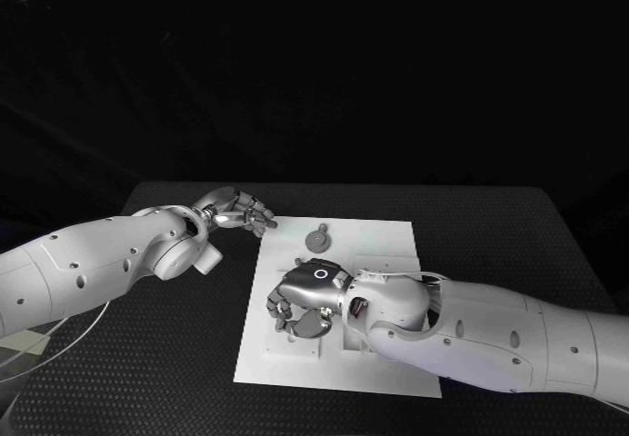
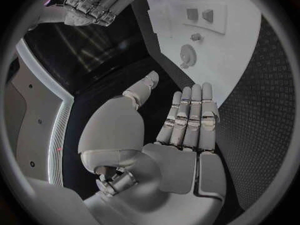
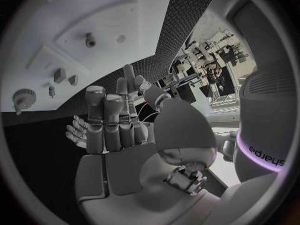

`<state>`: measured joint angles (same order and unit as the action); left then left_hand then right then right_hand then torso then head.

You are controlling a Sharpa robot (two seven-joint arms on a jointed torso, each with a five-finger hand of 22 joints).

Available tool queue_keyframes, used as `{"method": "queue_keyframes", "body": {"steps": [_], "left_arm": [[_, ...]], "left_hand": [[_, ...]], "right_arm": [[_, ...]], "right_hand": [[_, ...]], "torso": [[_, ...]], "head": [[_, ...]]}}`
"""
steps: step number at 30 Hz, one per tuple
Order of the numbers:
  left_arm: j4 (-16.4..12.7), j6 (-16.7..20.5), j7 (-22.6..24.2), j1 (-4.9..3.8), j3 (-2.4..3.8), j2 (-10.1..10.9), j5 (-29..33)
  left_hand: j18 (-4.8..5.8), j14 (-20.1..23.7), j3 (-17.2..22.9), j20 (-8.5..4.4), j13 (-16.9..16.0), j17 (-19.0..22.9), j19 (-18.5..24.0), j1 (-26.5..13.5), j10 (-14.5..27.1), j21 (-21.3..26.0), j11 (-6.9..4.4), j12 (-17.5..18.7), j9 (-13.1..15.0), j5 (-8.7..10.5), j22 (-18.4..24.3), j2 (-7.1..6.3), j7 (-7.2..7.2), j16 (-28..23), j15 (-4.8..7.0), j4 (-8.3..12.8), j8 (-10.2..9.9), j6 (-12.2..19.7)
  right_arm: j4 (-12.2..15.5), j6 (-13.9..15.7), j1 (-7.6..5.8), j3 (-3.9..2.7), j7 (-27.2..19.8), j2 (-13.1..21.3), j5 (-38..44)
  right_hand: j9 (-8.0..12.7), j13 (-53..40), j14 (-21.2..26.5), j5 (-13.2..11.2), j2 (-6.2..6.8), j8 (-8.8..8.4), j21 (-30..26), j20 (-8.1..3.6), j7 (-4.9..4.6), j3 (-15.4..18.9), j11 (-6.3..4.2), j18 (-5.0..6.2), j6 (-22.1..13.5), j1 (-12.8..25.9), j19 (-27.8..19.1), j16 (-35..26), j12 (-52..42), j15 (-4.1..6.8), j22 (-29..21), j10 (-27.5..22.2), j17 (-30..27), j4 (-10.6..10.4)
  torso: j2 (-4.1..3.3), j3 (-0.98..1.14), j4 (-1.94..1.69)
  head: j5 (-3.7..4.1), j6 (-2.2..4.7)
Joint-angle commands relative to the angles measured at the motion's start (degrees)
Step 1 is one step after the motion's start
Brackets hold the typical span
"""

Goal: Assemble the parts on the task board

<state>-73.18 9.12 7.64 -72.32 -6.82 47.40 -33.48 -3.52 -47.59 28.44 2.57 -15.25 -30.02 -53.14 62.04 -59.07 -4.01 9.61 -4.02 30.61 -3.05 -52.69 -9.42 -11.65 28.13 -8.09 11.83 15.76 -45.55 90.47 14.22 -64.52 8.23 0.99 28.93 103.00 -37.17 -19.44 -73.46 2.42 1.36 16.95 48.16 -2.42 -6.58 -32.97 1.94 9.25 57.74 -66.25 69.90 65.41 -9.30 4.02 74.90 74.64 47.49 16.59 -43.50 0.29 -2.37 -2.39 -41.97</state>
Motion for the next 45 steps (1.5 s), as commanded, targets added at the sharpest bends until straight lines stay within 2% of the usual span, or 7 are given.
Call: {"method": "queue_keyframes", "body": {"steps": [1, 19, 25, 28, 32, 38, 45], "left_arm": [[-0.11, -0.21, 0.8, -0.15, 0.05, -0.13, 0.54], [-0.09, -0.19, 0.64, -0.17, 0.05, -0.18, 0.56], [-0.05, -0.15, 0.62, -0.17, 0.05, -0.26, 0.67], [-0.05, -0.22, 0.63, -0.17, 0.05, -0.37, 0.67], [-0.03, -0.22, 0.58, -0.17, 0.05, -0.3, 0.67], [-0.05, -0.25, 0.59, -0.17, 0.05, -0.26, 0.67], [-0.04, -0.28, 0.63, -0.17, 0.05, -0.31, 0.67]], "left_hand": [[-0.94, -0.11, -0.23, 0.26, 0.09, -0.09, 0.33, -0.22, 0.03, 0.02, 0.15, 0.02, -0.09, 0.21, 0.08, 0.2, 0.08, -0.23, -0.42, -0.08, 0.28, 0.08], [-0.95, -0.12, -0.26, 0.25, 0.14, -0.18, 0.34, -0.32, 0.03, 0.02, 0.15, 0.02, -0.11, 0.21, 0.11, 0.25, 0.08, -0.31, -0.42, -0.18, 0.29, 0.1], [-0.95, -0.13, -0.28, 0.26, 0.16, -0.23, 0.34, -0.4, 0.03, 0.01, 0.15, 0.01, -0.12, 0.21, 0.12, 0.3, 0.08, -0.34, -0.42, -0.27, 0.31, 0.1], [-0.95, -0.13, -0.29, 0.26, 0.17, -0.24, 0.34, -0.41, 0.03, 0.01, 0.15, 0.01, -0.12, 0.21, 0.12, 0.31, 0.08, -0.36, -0.42, -0.28, 0.31, 0.1], [-0.95, -0.13, -0.29, 0.26, 0.18, -0.26, 0.34, -0.42, 0.03, 0.01, 0.15, 0.01, -0.12, 0.21, 0.13, 0.32, 0.08, -0.37, -0.42, -0.3, 0.32, 0.1], [-0.96, -0.14, -0.29, 0.25, 0.2, -0.3, 0.34, -0.44, 0.03, 0.01, 0.15, 0.01, -0.13, 0.21, 0.14, 0.33, 0.08, -0.4, -0.42, -0.33, 0.32, 0.12], [-0.96, -0.14, -0.3, 0.25, 0.22, -0.33, 0.35, -0.45, 0.03, 0.01, 0.15, 0.01, -0.14, 0.21, 0.15, 0.34, 0.08, -0.43, -0.42, -0.36, 0.32, 0.12]], "right_arm": [[-0.57, -2.39, 0.04, 0.36, -0.72, -0.24, 0.34], [-1.87, -5.55, 0.04, 1.05, 0.27, -0.78, 1.74], [-2.74, -5.73, 0.04, 1.98, 0.33, -1.18, 1.78], [-3.53, -5.65, 0.09, 2.44, 0.61, -1.6, 1.96], [-3.98, -5.75, 0.47, 2.51, 0.97, -1.75, 1.96], [-4.25, -5.5, 0.5, 2.51, 1.27, -1.74, 2.32], [-4.05, -3.95, 0.55, 2.51, 1.38, -1.61, 2.75]], "right_hand": [[-0.03, -0.09, 0.09, 0.31, -0.07, 0.38, 0.2, -0.31, -0.11, -0.44, -0.07, 5.75, 0.21, -0.5, 0.16, 0.15, -0.08, 0.52, 1.11, 0.25, 0.03, 0.05], [-0.04, -0.19, 0.13, 0.31, -0.08, 0.33, 0.17, -0.28, -0.11, -0.39, -0.04, 5.75, 0.17, -0.43, 0.07, 0.11, -0.01, 0.49, 1.1, 0.17, 0.03, 0.05], [-0.04, -0.22, 0.15, 0.31, -0.11, 0.33, 0.16, -0.26, -0.11, -0.39, -0.04, 5.75, 0.18, -0.43, 0.04, 0.11, 0.0, 0.48, 1.1, 0.16, 0.04, 0.06], [-0.04, -0.24, 0.15, 0.31, -0.12, 0.32, 0.16, -0.26, -0.11, -0.39, -0.04, 5.75, 0.18, -0.43, 0.03, 0.11, 0.0, 0.48, 1.1, 0.16, 0.04, 0.06], [-0.04, -0.26, 0.16, 0.31, -0.12, 0.32, 0.16, -0.25, -0.11, -0.37, -0.04, 5.75, 0.18, -0.42, 0.02, 0.11, 0.01, 0.48, 1.1, 0.16, 0.05, 0.06], [-0.05, -0.3, 0.17, 0.31, -0.13, 0.31, 0.16, -0.24, -0.11, -0.36, -0.04, 5.75, 0.18, -0.41, 0.0, 0.11, 0.02, 0.48, 1.1, 0.16, 0.05, 0.07], [-0.05, -0.34, 0.17, 0.31, -0.13, 0.3, 0.16, -0.23, -0.1, -0.37, -0.04, 5.75, 0.19, -0.43, -0.02, 0.12, 0.02, 0.48, 1.1, 0.16, 0.06, 0.09]], "torso": [[0.01, 0.04, 0.05], [0.0, 0.16, 0.09], [0.01, 0.09, 0.14], [-0.03, 0.13, 0.05], [-0.06, 0.16, -0.07], [-0.01, 0.05, 0.05], [0.01, 0.05, 0.07]], "head": [[-0.28, -0.12], [-0.33, -0.08], [-0.24, -0.1], [-0.17, -0.11], [-0.25, -0.23], [-0.27, -0.34], [-0.31, -0.31]]}}
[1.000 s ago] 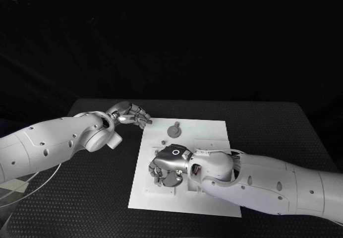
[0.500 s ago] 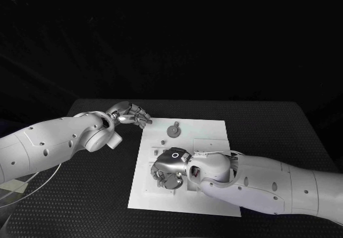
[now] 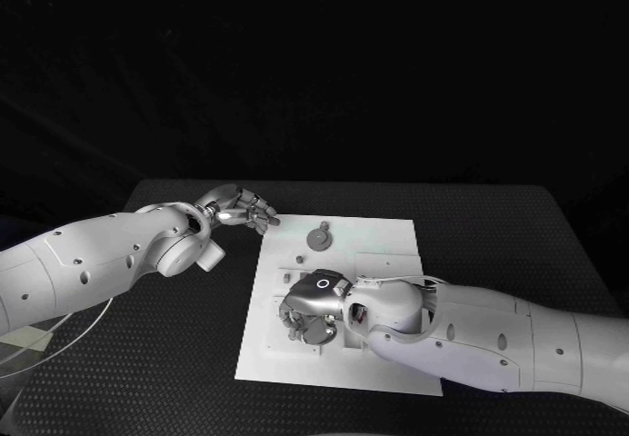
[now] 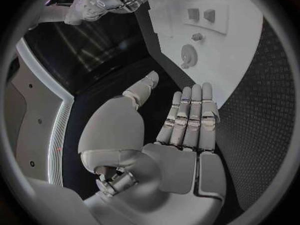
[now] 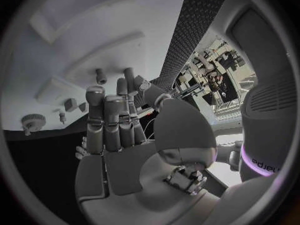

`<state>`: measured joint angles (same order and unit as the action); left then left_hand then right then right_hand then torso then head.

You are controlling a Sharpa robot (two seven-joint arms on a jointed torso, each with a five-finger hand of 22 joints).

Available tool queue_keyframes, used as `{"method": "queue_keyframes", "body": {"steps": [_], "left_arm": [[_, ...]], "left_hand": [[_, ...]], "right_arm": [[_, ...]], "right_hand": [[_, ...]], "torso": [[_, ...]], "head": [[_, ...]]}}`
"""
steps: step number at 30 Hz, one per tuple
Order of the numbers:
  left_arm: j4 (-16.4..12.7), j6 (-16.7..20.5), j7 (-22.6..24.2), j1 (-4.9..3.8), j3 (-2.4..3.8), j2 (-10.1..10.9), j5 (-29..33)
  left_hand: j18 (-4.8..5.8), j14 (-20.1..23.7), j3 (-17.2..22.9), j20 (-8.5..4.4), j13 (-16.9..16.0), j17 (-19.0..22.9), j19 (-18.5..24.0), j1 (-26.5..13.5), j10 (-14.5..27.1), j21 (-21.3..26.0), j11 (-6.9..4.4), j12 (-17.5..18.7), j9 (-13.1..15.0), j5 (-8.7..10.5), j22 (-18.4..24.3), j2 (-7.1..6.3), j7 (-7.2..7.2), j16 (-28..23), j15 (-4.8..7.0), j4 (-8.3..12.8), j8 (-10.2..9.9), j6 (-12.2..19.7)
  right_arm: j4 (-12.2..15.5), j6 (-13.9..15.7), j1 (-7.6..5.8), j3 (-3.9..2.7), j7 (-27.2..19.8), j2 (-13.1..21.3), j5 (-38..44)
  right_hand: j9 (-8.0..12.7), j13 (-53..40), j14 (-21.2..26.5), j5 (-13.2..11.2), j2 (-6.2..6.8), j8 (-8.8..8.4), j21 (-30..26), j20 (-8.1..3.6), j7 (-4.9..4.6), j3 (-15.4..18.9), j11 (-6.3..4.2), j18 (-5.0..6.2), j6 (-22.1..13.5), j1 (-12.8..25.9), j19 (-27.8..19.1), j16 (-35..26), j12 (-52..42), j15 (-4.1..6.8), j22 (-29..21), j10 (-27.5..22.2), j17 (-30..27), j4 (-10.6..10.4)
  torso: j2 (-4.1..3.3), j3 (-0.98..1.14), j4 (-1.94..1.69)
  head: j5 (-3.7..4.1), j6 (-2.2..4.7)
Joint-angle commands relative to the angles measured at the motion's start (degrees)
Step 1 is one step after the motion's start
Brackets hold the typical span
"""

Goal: Assemble the parts on the task board

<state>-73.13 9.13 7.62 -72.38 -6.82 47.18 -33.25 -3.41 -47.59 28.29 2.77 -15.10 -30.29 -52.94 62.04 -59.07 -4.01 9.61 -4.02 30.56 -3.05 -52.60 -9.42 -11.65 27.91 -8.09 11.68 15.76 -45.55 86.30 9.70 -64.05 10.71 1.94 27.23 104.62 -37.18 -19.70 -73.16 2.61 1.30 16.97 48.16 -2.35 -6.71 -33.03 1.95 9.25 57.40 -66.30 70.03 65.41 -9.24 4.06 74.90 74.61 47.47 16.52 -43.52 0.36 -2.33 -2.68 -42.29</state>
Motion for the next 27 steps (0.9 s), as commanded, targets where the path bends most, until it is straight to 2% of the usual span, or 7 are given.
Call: {"method": "queue_keyframes", "body": {"steps": [1, 5, 15, 21, 27], "left_arm": [[-0.08, -0.31, 0.66, -0.11, 0.05, -0.09, 0.44], [-0.07, -0.32, 0.66, -0.11, 0.05, -0.07, 0.44], [-0.13, -0.38, 0.57, -0.11, 0.05, -0.07, 0.44], [-0.13, -0.39, 0.57, -0.11, 0.05, -0.07, 0.44], [-0.1, -0.41, 0.55, -0.11, 0.05, -0.03, 0.45]], "left_hand": [[-1.06, -0.14, -0.15, 0.05, 0.06, -0.06, 0.14, -0.46, 0.04, 0.01, 0.15, 0.01, -0.1, 0.21, 0.06, 0.34, 0.08, -0.21, -0.42, -0.21, 0.32, 0.13], [-1.06, -0.14, -0.15, 0.05, 0.07, -0.09, 0.15, -0.46, 0.04, 0.01, 0.15, 0.01, -0.1, 0.21, 0.06, 0.34, 0.08, -0.23, -0.42, -0.22, 0.33, 0.13], [-1.07, -0.15, -0.16, 0.05, 0.09, -0.13, 0.16, -0.45, 0.04, 0.01, 0.15, 0.01, -0.11, 0.21, 0.07, 0.33, 0.08, -0.26, -0.42, -0.22, 0.33, 0.14], [-1.07, -0.14, -0.17, 0.05, 0.1, -0.15, 0.16, -0.45, 0.05, 0.01, 0.16, 0.01, -0.11, 0.22, 0.08, 0.33, 0.08, -0.28, -0.42, -0.23, 0.34, 0.15], [-1.07, -0.14, -0.17, 0.05, 0.12, -0.17, 0.17, -0.45, 0.05, 0.01, 0.16, 0.01, -0.12, 0.21, 0.08, 0.32, 0.08, -0.3, -0.42, -0.23, 0.34, 0.15]], "right_arm": [[0.17, 0.78, 0.09, 0.02, 0.39, 0.11, 1.15], [0.33, 1.19, 0.09, 0.02, 0.32, 0.17, 1.39], [-0.14, -0.98, 0.09, 0.04, -0.47, -0.53, 0.06], [-0.78, -1.37, 0.09, 0.23, -0.69, -1.0, -0.98], [-0.83, -0.22, 0.1, 0.28, -0.88, -0.79, -2.02]], "right_hand": [[-0.05, -0.09, -0.12, 0.13, -0.07, 0.28, 0.17, -0.3, 0.03, -0.31, -0.05, 5.75, 0.53, -0.38, -0.15, 0.12, -0.04, 0.45, 1.1, 0.19, 0.08, 0.15], [-0.05, -0.11, -0.12, 0.13, -0.05, 0.28, 0.18, -0.3, 0.04, -0.3, -0.06, 5.75, 0.55, -0.4, -0.15, 0.13, -0.04, 0.45, 1.11, 0.2, 0.09, 0.16], [0.0, -0.25, 0.05, 0.12, 0.42, 0.11, 0.12, -0.22, 0.0, -0.11, 0.04, 5.75, 0.37, -0.11, -0.32, 0.03, 0.14, 0.36, 1.09, -0.05, 0.08, 0.1], [0.45, -0.16, 0.42, 0.12, 3.48, -1.15, -0.2, 0.07, -0.78, 0.91, 0.84, 5.75, -1.65, 2.12, -0.7, -0.08, 1.28, -0.4, 0.95, -1.89, 0.11, -0.47], [0.88, -0.19, 0.63, 0.11, 5.79, -2.43, -0.46, 0.05, -1.79, 1.34, 1.39, 5.75, -3.92, 3.96, -0.77, -0.02, 2.1, -0.95, 0.85, -3.15, 0.16, -1.22]], "torso": [[0.02, 0.0, 0.03], [0.02, 0.02, -0.01], [0.04, -0.04, 0.06], [0.02, 0.0, 0.02], [0.03, 0.01, 0.02]], "head": [[-0.04, 0.03], [-0.02, 0.03], [0.0, 0.12], [0.07, 0.09], [0.07, 0.03]]}}
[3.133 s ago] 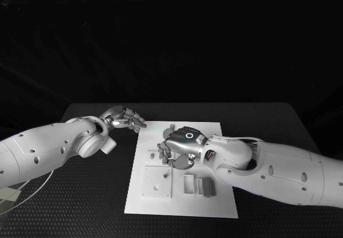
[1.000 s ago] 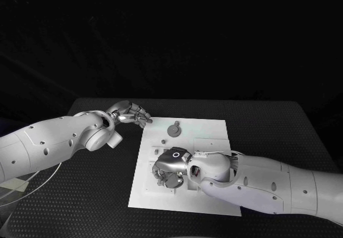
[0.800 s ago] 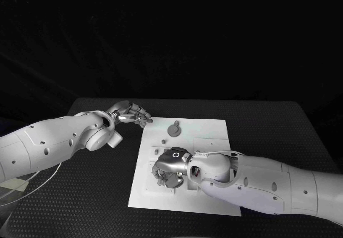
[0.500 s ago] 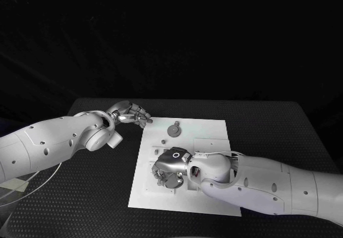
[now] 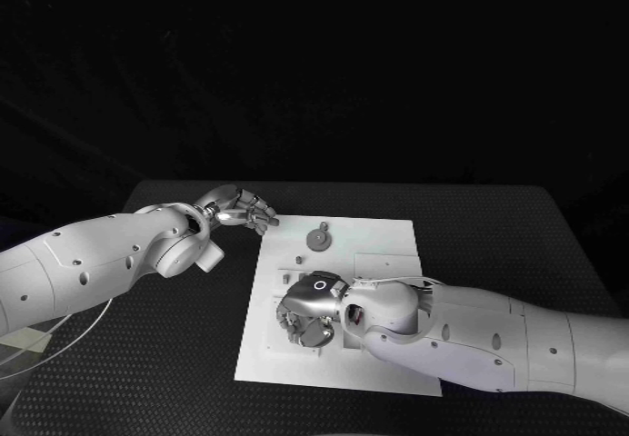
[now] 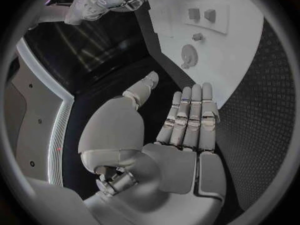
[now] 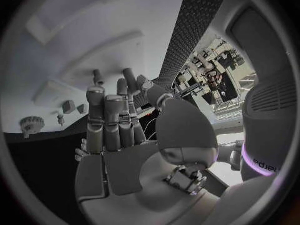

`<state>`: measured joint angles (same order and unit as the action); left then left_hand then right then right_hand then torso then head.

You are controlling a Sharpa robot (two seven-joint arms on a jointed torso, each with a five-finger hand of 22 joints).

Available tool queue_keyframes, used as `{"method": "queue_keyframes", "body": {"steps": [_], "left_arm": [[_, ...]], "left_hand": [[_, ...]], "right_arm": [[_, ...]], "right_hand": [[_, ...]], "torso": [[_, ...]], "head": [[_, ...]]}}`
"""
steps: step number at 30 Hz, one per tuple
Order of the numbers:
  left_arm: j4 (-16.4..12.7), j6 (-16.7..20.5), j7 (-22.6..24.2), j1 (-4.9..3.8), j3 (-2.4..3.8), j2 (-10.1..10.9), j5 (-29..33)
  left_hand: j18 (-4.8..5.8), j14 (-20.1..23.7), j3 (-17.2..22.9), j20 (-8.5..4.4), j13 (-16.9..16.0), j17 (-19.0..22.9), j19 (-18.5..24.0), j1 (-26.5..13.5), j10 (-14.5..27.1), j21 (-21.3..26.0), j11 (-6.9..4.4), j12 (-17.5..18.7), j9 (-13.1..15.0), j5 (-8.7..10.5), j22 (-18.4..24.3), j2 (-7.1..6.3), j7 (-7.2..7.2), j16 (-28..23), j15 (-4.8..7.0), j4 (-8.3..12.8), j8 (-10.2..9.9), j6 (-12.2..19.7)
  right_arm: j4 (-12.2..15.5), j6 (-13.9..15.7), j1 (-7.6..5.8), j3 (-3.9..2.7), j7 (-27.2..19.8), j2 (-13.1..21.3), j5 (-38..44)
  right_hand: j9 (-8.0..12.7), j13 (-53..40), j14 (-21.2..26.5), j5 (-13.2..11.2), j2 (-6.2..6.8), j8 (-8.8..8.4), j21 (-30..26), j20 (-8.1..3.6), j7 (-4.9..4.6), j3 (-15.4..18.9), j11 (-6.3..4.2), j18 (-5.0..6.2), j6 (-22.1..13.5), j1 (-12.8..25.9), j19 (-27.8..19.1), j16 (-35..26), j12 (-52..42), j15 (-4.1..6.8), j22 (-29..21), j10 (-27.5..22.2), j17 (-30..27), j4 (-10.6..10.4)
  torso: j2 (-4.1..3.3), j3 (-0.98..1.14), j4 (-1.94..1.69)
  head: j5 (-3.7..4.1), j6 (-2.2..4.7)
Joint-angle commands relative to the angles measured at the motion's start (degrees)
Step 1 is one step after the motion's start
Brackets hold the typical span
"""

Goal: Assemble the parts on the task board

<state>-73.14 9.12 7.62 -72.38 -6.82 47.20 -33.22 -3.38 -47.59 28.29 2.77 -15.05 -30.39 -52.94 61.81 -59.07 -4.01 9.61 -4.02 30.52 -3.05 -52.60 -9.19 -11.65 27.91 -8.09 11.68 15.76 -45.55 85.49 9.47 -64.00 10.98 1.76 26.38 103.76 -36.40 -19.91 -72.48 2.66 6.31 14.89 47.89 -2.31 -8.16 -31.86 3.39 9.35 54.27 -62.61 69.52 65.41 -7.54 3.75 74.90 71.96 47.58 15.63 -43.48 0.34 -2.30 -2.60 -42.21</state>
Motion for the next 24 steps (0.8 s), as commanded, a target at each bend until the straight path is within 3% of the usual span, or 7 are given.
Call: {"method": "queue_keyframes", "body": {"steps": [1, 4, 7, 14, 20, 23, 24], "left_arm": [[-0.1, -0.39, 0.55, -0.1, 0.05, -0.04, 0.41], [-0.12, -0.42, 0.52, -0.1, 0.05, 0.01, 0.41], [-0.11, -0.41, 0.53, -0.1, 0.05, 0.02, 0.41], [-0.08, -0.48, 0.5, -0.1, 0.05, 0.04, 0.41], [-0.06, -0.51, 0.49, -0.1, 0.05, 0.16, 0.41], [0.0, -0.52, 0.49, -0.1, 0.05, 0.23, 0.41], [0.04, -0.51, 0.49, -0.1, 0.05, 0.26, 0.42]], "left_hand": [[-1.1, -0.14, -0.18, 0.05, 0.07, -0.07, 0.17, -0.22, 0.05, 0.01, 0.16, 0.01, -0.08, 0.21, 0.09, 0.09, 0.08, -0.31, -0.42, -0.23, 0.34, 0.15], [-1.1, -0.14, -0.18, 0.05, 0.08, -0.08, 0.17, -0.22, 0.05, 0.01, 0.16, 0.01, -0.08, 0.21, 0.09, 0.09, 0.08, -0.32, -0.42, -0.24, 0.34, 0.16], [-1.1, -0.14, -0.19, 0.06, 0.09, -0.09, 0.17, -0.23, 0.05, 0.01, 0.16, 0.01, -0.08, 0.21, 0.1, 0.08, 0.08, -0.33, -0.42, -0.24, 0.34, 0.16], [-1.1, -0.14, -0.19, 0.05, 0.1, -0.12, 0.18, -0.21, 0.06, 0.01, 0.16, 0.01, -0.09, 0.21, 0.1, 0.07, 0.08, -0.36, -0.42, -0.24, 0.35, 0.17], [-1.1, -0.14, -0.19, 0.06, 0.12, -0.15, 0.19, -0.2, 0.06, 0.01, 0.17, 0.01, -0.1, 0.21, 0.11, 0.07, 0.07, -0.38, -0.42, -0.24, 0.35, 0.18], [-1.1, -0.14, -0.19, 0.06, 0.12, -0.16, 0.19, -0.19, 0.06, 0.01, 0.16, 0.01, -0.1, 0.21, 0.11, 0.07, 0.07, -0.39, -0.42, -0.23, 0.35, 0.18], [-1.1, -0.14, -0.19, 0.06, 0.12, -0.16, 0.19, -0.19, 0.06, 0.01, 0.16, 0.01, -0.1, 0.21, 0.12, 0.07, 0.07, -0.39, -0.42, -0.23, 0.35, 0.18]], "right_arm": [[-0.06, 0.12, 0.05, 0.02, -0.77, 0.1, -1.35], [-0.08, 1.33, 0.04, 0.02, -0.91, 0.2, -1.82], [-0.1, 2.2, 0.04, 0.02, -0.75, 0.25, -1.92], [0.13, 4.45, 0.04, 0.02, -1.07, 0.84, -2.07], [1.77, 7.94, 0.01, -0.06, -1.77, 3.72, -3.01], [3.09, 10.52, -0.15, -0.47, -2.36, 5.53, -4.56], [3.43, 11.16, -0.25, -0.93, -2.58, 6.07, -5.63]], "right_hand": [[0.21, 0.06, 0.02, 0.05, 1.23, -0.65, -0.24, -0.01, -0.58, 0.24, 0.11, 5.65, -1.36, 0.58, -0.29, -0.03, 0.66, -0.78, 0.83, -0.95, 0.05, -0.49], [0.38, 0.04, 0.25, 0.06, 2.83, -1.27, -0.41, -0.02, -1.13, 0.63, 0.49, 5.65, -2.62, 2.15, -0.39, -0.04, 1.2, -1.15, 0.8, -1.81, 0.07, -1.45], [0.44, -0.02, 0.45, 0.06, 3.42, -1.6, -0.58, -0.08, -1.41, 0.31, 0.69, 5.65, -3.37, 2.45, -0.49, -0.05, 1.53, -1.34, 0.77, -2.34, 0.08, -2.01], [0.43, -0.1, 0.54, 0.06, 3.63, -1.68, -0.66, -0.12, -1.52, 0.01, 0.79, 5.65, -3.64, 2.3, -0.53, -0.02, 1.68, -1.44, 0.78, -2.58, 0.09, -2.19], [0.38, -0.22, 0.57, 0.06, 3.9, -1.64, -0.65, -0.15, -1.54, -0.13, 0.79, 5.65, -3.68, 2.15, -0.47, 0.02, 1.65, -1.45, 0.8, -2.51, 0.1, -2.25], [0.35, -0.29, 0.56, 0.06, 4.12, -1.62, -0.63, -0.17, -1.54, -0.17, 0.78, 5.65, -3.69, 2.15, -0.41, 0.04, 1.63, -1.44, 0.81, -2.47, 0.1, -2.33], [0.33, -0.35, 0.54, 0.06, 4.25, -1.6, -0.62, -0.18, -1.54, -0.2, 0.77, 5.65, -3.7, 2.17, -0.35, 0.06, 1.61, -1.43, 0.82, -2.42, 0.11, -2.43]], "torso": [[0.0, 0.04, 0.0], [0.0, 0.05, 0.02], [-0.01, 0.06, 0.04], [-0.01, 0.07, 0.02], [0.03, 0.05, 0.05], [0.04, 0.03, 0.04], [0.05, 0.03, 0.05]], "head": [[0.0, -0.07], [0.02, -0.06], [-0.02, -0.02], [-0.03, 0.03], [0.01, 0.18], [0.02, 0.26], [0.03, 0.29]]}}
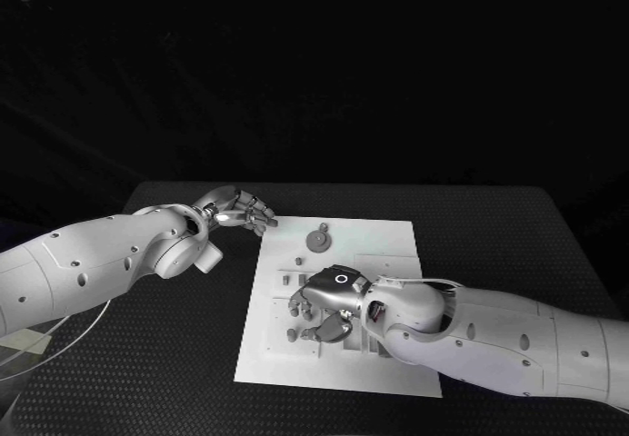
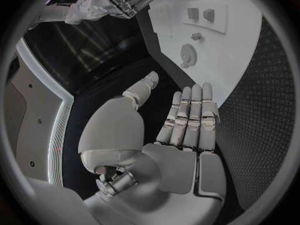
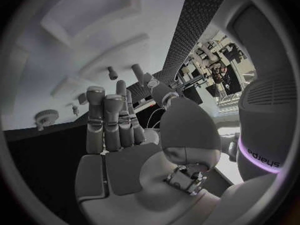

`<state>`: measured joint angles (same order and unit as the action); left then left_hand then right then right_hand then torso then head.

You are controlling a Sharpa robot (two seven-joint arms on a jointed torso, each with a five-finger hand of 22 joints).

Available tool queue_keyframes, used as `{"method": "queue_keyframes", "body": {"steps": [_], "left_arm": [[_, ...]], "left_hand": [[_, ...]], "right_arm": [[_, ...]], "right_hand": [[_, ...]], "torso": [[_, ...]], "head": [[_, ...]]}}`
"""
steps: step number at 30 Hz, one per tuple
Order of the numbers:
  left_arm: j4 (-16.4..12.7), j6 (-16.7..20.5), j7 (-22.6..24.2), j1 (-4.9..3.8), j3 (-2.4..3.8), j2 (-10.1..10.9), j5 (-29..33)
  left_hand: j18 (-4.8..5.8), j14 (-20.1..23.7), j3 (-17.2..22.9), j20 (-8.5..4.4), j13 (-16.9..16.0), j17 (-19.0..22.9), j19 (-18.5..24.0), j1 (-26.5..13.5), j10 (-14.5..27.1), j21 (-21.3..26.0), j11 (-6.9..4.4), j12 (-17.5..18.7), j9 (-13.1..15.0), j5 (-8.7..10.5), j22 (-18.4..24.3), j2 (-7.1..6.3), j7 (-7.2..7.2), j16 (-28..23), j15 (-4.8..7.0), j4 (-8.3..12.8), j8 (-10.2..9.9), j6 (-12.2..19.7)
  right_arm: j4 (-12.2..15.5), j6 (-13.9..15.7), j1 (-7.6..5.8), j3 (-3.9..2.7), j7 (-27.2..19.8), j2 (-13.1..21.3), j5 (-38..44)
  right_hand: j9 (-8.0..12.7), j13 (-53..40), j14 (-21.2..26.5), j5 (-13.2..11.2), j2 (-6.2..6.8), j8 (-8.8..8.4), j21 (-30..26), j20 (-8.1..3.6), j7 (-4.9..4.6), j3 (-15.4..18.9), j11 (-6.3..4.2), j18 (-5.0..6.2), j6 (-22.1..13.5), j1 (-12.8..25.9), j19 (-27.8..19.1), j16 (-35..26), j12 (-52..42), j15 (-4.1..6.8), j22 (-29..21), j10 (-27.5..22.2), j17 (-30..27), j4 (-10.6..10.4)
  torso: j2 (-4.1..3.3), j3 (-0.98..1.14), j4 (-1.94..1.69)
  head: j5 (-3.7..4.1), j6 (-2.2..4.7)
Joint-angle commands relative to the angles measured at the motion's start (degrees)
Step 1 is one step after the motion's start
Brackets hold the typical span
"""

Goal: Assemble the parts on the task board

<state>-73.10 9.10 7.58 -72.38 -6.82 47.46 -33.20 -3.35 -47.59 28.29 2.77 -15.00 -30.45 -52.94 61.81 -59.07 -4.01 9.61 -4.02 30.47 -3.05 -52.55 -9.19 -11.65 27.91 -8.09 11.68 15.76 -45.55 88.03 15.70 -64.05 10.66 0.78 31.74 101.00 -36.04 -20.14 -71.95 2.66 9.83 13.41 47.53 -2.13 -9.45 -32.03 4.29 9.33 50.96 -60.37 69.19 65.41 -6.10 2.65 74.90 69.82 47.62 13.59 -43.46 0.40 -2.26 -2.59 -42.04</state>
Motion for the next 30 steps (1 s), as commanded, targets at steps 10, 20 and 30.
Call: {"method": "queue_keyframes", "body": {"steps": [10, 20, 30], "left_arm": [[-0.08, -0.43, 0.57, -0.1, 0.04, 0.24, 0.47], [-0.19, -0.35, 0.53, -0.1, 0.04, 0.38, 0.5], [-0.14, -0.41, 0.5, -0.1, 0.03, 0.32, 0.58]], "left_hand": [[-1.12, -0.15, -0.22, 0.06, 0.09, -0.14, 0.19, -0.23, 0.05, 0.01, 0.16, 0.0, -0.06, 0.22, 0.07, 0.06, 0.07, -0.42, -0.43, -0.27, 0.37, 0.18], [-1.12, -0.17, -0.24, 0.07, 0.1, -0.18, 0.18, -0.28, 0.04, 0.0, 0.16, -0.01, -0.06, 0.22, 0.08, 0.05, 0.07, -0.45, -0.43, -0.31, 0.38, 0.17], [-1.12, -0.18, -0.27, 0.07, 0.12, -0.22, 0.17, -0.35, 0.02, -0.01, 0.16, -0.02, -0.06, 0.21, 0.09, 0.04, 0.08, -0.47, -0.43, -0.37, 0.4, 0.15]], "right_arm": [[2.31, 7.01, -2.81, -6.12, -2.12, 7.05, -9.59], [0.17, -6.72, -5.18, -6.38, 2.72, 13.03, -12.82], [4.79, -8.62, -5.14, -5.4, 7.54, 17.93, -19.77]], "right_hand": [[0.05, -0.86, -0.14, 0.06, 0.73, -0.42, -0.37, -0.48, -0.38, -0.56, -0.31, 5.67, -1.2, 1.12, 0.26, 0.17, -0.13, -0.16, 0.83, 0.34, 0.02, -2.81], [-0.9, -3.22, 0.02, 0.05, 0.87, 1.15, -0.34, -0.39, 0.68, 0.15, -1.53, 5.67, 1.04, 1.32, -0.09, 0.06, -2.35, 1.0, 1.06, 3.4, -0.08, -3.09], [-1.44, -8.77, -0.13, 0.03, 3.04, 1.29, -0.32, -0.3, 1.89, 0.03, -3.02, 5.67, 0.88, 3.23, 0.18, 0.08, -8.05, 2.55, 0.97, 9.39, -0.13, -6.52]], "torso": [[0.04, 0.03, 0.06], [0.01, 0.03, 0.03], [0.01, 0.23, 0.11]], "head": [[0.44, 0.74], [0.68, 1.04], [0.61, 1.16]]}}
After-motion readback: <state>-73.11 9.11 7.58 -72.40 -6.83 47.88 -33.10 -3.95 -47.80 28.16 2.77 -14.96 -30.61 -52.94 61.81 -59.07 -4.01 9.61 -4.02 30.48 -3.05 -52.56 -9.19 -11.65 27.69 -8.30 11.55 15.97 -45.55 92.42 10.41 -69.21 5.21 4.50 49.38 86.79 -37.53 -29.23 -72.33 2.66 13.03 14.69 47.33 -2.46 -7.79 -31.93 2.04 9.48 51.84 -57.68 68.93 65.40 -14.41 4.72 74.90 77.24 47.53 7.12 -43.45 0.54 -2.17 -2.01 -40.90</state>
